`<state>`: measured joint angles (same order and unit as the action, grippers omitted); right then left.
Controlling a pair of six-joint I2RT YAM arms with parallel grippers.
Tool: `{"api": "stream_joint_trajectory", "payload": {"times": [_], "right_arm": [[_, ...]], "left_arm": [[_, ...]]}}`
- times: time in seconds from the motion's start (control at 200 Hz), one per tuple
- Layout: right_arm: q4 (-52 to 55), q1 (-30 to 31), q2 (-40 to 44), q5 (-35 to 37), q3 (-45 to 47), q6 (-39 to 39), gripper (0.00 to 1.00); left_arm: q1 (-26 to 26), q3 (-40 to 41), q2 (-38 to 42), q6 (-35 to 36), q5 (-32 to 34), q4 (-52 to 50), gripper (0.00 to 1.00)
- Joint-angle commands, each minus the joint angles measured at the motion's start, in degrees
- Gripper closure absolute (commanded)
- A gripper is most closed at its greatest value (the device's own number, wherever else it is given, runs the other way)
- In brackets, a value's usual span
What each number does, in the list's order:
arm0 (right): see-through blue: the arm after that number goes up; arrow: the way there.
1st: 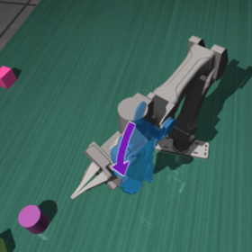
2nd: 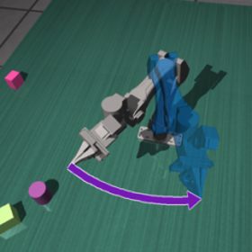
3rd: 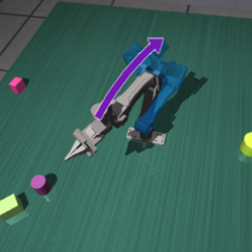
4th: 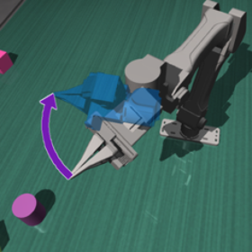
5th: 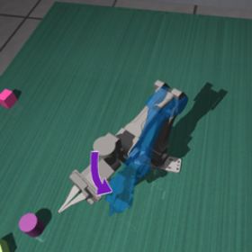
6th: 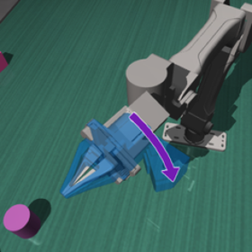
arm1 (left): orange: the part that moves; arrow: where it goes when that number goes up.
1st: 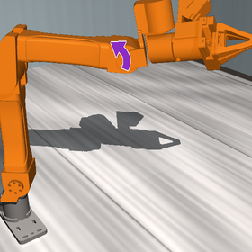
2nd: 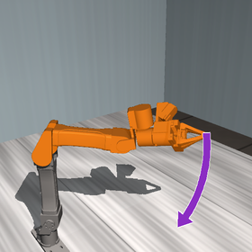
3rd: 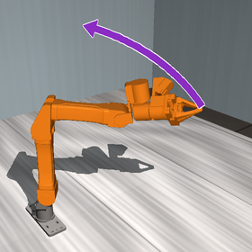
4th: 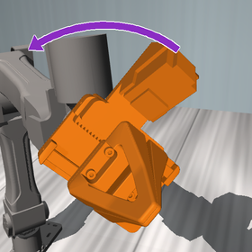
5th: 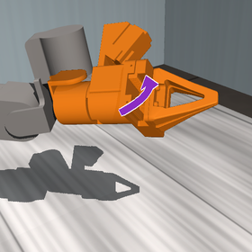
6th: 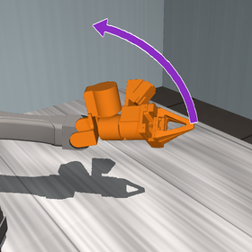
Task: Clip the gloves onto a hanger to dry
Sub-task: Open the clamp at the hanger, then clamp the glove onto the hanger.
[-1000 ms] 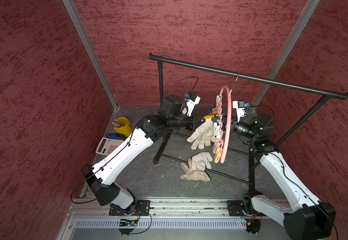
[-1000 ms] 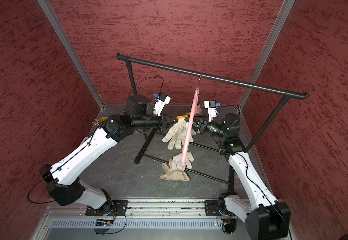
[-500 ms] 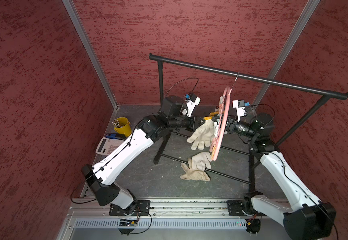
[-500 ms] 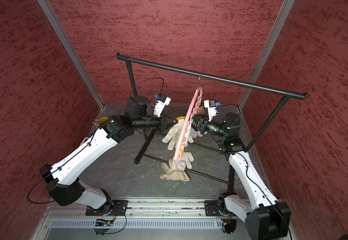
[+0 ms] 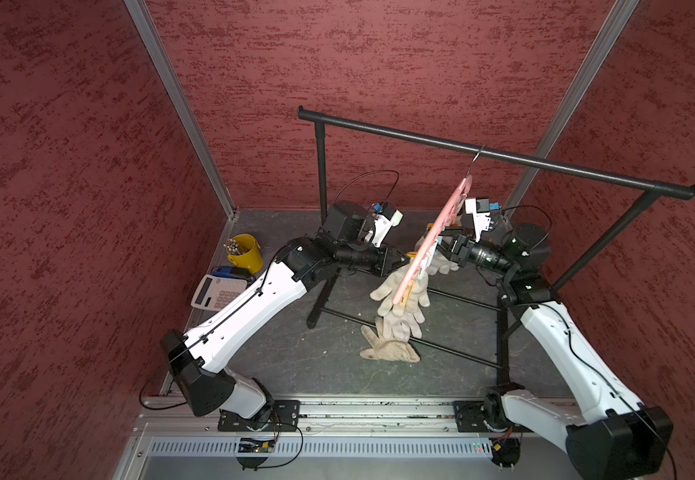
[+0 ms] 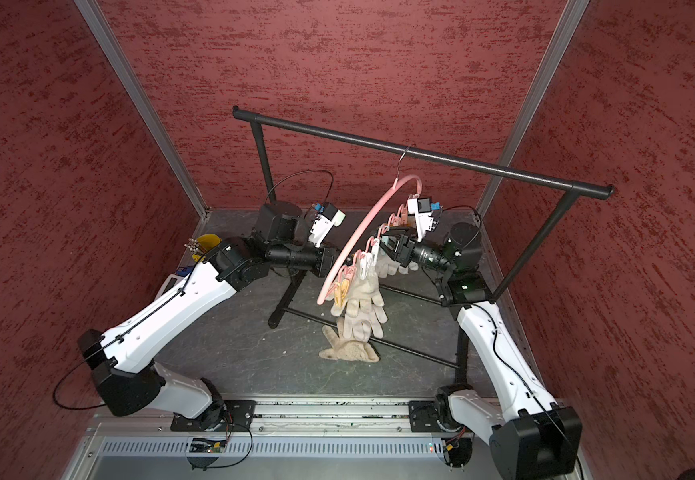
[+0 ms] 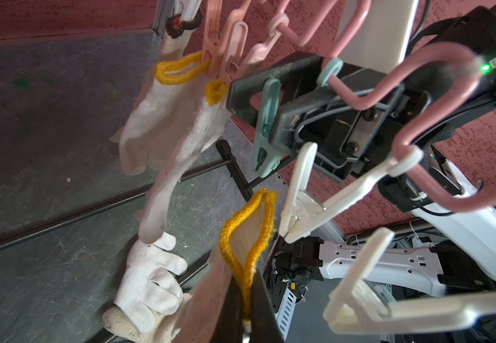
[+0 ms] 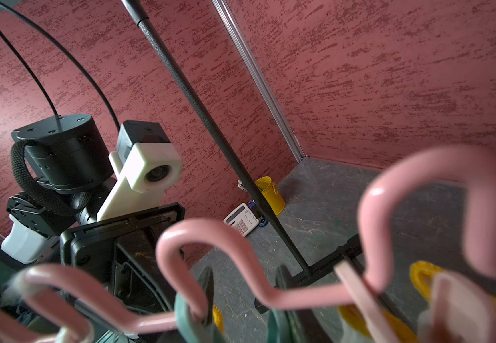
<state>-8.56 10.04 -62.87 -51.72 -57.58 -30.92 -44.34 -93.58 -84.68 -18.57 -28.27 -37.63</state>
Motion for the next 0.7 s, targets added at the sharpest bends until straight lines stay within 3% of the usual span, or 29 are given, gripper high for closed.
{"api": "stream_joint_trajectory", "payload": {"times": [0.0, 0.316, 0.696], "right_arm": [[-1.07, 0.18, 0.47, -0.39, -2.44, 1.05, 0.68], [0.12, 0.12, 0.91, -0.6, -2.26, 2.11, 0.79], [0.34, 0.1, 1.67, -1.1, -2.1, 1.91, 0.8]], "left_arm": [[-0.19, -0.38, -0.85, 1.18, -2.6, 1.38, 1.0], [-1.52, -0.67, -3.65, 2.82, -7.12, 3.49, 1.0], [-1.98, 1.37, -4.75, 5.04, -6.1, 9.71, 1.0]]}}
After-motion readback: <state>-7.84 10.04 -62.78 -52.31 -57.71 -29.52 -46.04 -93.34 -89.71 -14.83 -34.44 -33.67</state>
